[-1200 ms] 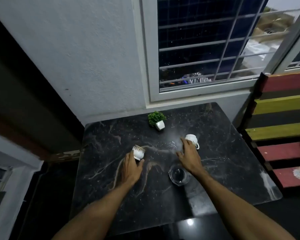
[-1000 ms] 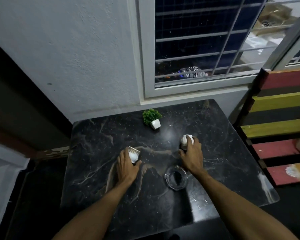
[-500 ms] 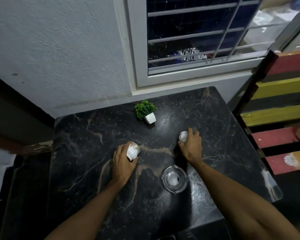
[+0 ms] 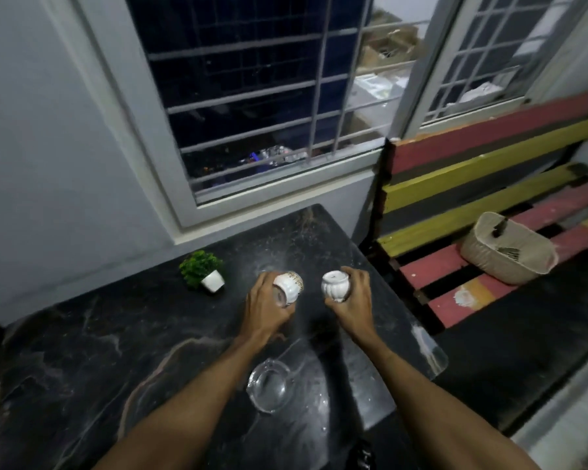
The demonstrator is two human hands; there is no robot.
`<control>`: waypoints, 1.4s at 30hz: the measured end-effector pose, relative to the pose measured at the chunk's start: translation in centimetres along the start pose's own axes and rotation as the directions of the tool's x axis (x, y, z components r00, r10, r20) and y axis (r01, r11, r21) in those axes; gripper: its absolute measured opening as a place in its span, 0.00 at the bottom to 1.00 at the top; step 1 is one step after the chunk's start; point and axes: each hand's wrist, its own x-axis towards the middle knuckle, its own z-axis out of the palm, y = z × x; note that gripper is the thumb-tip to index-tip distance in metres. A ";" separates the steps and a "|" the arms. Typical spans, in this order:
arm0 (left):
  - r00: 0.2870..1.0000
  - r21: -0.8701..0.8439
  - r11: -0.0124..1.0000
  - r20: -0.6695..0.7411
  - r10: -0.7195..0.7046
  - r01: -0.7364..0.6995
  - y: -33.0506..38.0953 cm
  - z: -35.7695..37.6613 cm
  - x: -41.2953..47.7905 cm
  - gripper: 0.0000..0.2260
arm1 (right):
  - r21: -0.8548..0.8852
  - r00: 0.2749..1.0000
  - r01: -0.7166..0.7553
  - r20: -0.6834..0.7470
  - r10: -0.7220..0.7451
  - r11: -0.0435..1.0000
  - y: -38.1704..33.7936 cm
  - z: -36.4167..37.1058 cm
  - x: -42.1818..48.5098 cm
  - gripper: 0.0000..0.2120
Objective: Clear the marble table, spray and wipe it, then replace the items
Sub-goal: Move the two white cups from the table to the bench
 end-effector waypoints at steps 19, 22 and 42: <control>0.968 0.108 0.992 0.250 0.031 -0.060 22.3 39.0 16.1 0.24 | 0.031 0.955 -0.233 -0.182 0.235 0.972 33.2 -25.7 21.1 0.29; 0.966 0.116 0.993 0.258 -0.011 -0.020 22.9 44.9 19.1 0.24 | -0.002 0.952 -0.254 -0.176 0.249 0.967 38.7 -26.5 24.2 0.26; 0.977 0.186 0.980 0.183 -0.111 0.077 14.5 65.9 25.0 0.18 | -0.234 0.972 -0.236 -0.044 0.232 0.943 59.5 -21.4 33.2 0.28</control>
